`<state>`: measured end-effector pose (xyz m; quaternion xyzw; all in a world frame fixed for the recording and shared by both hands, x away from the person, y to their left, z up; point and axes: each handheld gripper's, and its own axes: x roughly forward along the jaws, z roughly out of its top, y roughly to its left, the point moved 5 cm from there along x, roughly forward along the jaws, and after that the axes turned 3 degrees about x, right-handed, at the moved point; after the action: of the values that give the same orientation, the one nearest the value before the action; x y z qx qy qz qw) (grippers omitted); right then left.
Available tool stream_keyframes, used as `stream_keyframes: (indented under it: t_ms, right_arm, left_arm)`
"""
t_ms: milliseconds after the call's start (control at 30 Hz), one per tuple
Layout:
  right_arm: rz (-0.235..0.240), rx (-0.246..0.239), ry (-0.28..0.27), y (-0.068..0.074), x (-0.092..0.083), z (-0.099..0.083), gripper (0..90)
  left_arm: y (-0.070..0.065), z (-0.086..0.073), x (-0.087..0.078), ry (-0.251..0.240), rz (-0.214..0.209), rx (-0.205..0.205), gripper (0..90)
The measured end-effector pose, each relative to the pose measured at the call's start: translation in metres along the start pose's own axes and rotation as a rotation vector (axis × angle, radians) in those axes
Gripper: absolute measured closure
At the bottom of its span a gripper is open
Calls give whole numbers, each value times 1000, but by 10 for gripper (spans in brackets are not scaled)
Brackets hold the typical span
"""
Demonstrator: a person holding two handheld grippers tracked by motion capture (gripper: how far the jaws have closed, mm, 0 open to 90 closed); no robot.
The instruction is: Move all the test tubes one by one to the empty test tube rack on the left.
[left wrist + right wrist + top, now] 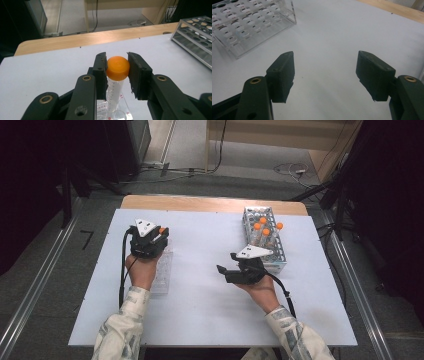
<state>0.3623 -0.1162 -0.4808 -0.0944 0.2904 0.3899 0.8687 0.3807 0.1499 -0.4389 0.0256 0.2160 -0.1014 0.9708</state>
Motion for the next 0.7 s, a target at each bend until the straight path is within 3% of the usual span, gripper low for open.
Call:
stream_keyframes:
  t_ms: [333, 533, 600, 700]
  right_arm:
    - [-9, 4, -12, -1, -2, 1, 303]
    - [-24, 32, -28, -8, -6, 3, 304]
    - [-34, 45, -41, -12, -9, 4, 306]
    - [-57, 69, -70, -20, -16, 8, 311]
  left_arm:
    - [-1, 0, -2, -8, -9, -11, 566]
    - [-4, 0, -9, -37, 3, -30, 292]
    - [-4, -1, -13, -44, 0, -40, 243]
    - [-4, -3, -20, -62, -9, -64, 241]
